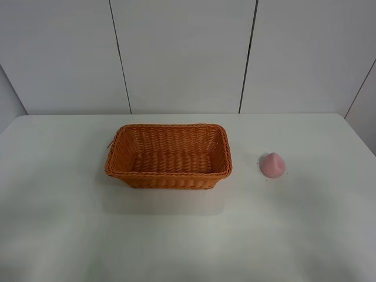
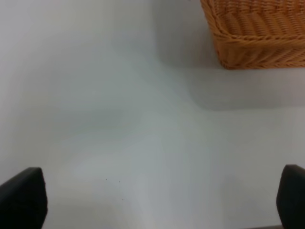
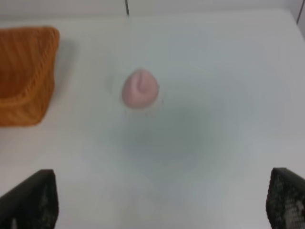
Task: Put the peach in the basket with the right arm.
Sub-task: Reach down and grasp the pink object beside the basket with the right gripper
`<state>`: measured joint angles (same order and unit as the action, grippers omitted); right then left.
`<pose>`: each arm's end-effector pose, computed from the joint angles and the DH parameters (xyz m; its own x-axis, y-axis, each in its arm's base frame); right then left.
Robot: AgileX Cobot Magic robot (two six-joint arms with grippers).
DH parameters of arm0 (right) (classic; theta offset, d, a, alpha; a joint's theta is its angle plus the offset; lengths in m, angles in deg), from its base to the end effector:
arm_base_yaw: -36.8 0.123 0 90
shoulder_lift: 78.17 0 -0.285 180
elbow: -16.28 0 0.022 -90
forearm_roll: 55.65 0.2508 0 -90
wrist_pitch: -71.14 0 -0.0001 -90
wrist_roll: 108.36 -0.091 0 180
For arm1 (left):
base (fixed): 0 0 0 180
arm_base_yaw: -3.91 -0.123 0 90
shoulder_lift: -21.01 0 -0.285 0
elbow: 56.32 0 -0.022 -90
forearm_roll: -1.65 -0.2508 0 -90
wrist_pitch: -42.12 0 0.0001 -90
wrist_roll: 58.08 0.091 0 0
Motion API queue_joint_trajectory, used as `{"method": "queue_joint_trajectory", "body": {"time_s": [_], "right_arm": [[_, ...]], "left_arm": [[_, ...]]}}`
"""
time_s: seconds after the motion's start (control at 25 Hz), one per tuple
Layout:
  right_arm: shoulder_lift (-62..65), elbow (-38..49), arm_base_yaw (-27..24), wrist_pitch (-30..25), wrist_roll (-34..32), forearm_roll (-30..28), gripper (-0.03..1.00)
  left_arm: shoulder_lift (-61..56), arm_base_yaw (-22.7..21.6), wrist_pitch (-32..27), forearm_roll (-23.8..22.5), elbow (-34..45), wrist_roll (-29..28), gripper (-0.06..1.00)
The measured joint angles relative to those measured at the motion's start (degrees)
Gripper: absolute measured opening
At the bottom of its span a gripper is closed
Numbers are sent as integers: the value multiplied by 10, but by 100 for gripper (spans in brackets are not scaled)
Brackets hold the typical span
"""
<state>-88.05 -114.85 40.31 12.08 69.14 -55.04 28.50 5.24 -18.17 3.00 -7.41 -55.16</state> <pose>0.0026 0.0010 0.2783 -0.4685 0.0204 -0.8832 -0.0463 0.9978 0.0477 -0.0046 -0.0018 0.2763 -0.4470 0.0497 -0.8932 0.0591 0.9979 0.0259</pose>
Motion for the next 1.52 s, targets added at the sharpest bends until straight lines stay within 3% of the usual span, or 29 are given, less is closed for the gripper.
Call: {"method": "queue_joint_trajectory", "body": {"time_s": [0.28,1.0,1.24,1.52], "right_arm": [[-224,-80,0,0,-2,-1,67],[-927,-454,0,1,-1,2,67],[-1068,-565,5,-24,1,3,67],[-1140,-581,28,-10,5,0,67]], "left_arm": [[0,0,0,0,0,0,99],[0,0,0,0,0,0,99],[0,0,0,0,0,0,99],[0,0,0,0,0,0,99]]}}
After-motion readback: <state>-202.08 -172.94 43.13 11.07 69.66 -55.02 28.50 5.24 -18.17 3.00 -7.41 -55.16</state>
